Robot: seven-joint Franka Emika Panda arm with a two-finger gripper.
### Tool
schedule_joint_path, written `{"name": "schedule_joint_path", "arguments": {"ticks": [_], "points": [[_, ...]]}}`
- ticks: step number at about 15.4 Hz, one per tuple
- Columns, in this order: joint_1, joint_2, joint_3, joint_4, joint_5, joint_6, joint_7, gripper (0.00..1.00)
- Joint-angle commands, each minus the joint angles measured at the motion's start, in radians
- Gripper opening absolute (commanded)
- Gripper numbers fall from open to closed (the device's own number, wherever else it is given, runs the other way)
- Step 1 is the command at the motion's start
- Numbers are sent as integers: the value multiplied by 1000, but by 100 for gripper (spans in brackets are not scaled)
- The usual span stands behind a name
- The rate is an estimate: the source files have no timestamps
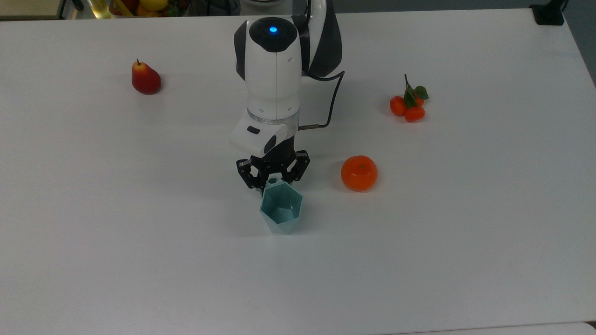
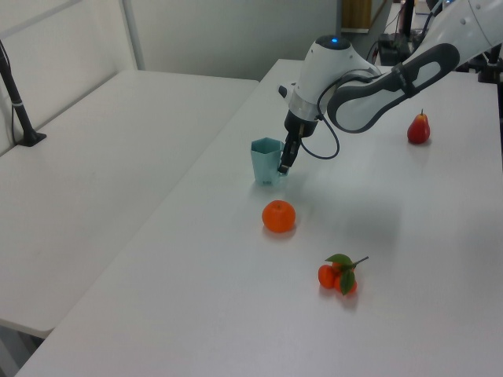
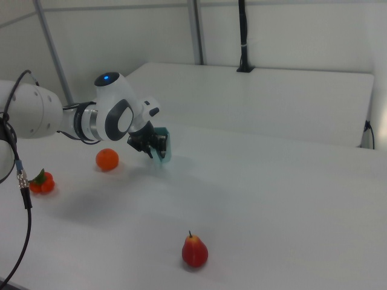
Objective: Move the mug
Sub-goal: 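Close the gripper on the teal mug's rim wall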
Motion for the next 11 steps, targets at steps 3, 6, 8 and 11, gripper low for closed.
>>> {"name": "schedule_joint_path", "arguments": {"ticks": [3, 6, 8, 11], "points": [[-1, -7, -4, 2, 14, 12, 53, 10], [-7, -20, -6, 1, 12, 8, 82, 5], [-12, -72, -6, -13, 6, -12, 133, 5], [-24, -174, -6, -47, -2, -139, 177, 5]]}}
